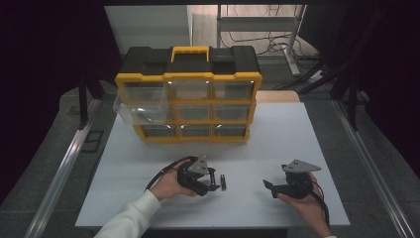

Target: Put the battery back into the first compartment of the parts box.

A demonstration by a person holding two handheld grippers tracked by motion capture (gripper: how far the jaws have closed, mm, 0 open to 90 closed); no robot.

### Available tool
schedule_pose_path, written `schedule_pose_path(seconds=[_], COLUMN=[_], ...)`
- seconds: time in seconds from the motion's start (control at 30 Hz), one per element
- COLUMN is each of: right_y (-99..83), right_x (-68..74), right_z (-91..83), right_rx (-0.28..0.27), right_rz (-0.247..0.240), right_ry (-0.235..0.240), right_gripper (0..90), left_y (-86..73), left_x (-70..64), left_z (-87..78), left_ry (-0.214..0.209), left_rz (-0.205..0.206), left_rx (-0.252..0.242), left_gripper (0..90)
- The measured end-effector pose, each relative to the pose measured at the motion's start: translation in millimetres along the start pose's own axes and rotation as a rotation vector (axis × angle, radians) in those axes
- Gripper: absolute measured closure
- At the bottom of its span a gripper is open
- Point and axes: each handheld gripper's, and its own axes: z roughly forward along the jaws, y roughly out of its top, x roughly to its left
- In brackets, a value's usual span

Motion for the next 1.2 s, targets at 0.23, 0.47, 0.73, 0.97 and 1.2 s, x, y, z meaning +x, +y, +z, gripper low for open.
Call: schedule_pose_path(seconds=[0.23,0.47,0.73,0.97,1.2], right_y=[0.2,0.0,0.2,0.3,0.3], right_x=[0.6,0.2,0.7,0.9,1.0], right_z=[0.4,0.1,0.2,0.3,0.3], right_rx=[0.002,0.001,0.001,0.002,0.003], right_rz=[-0.001,0.000,0.001,-0.002,-0.002], right_ry=[0.000,0.000,-0.001,-0.001,-0.001], right_gripper=[10.0,10.0,10.1,10.0,10.0], left_y=[-2.3,-9.7,-16.1,-27.7,-29.0], left_x=[-2.9,-0.6,-0.9,3.0,4.2], left_z=[-16.3,-33.2,-57.4,-71.7,-77.4], left_ry=[0.016,0.025,0.055,0.078,0.078], left_rz=[-0.020,-0.061,-0.091,-0.126,-0.138], left_rx=[-0.064,-0.129,-0.204,-0.239,-0.262], left_gripper=[40.8,40.8,40.8,40.8,40.8])
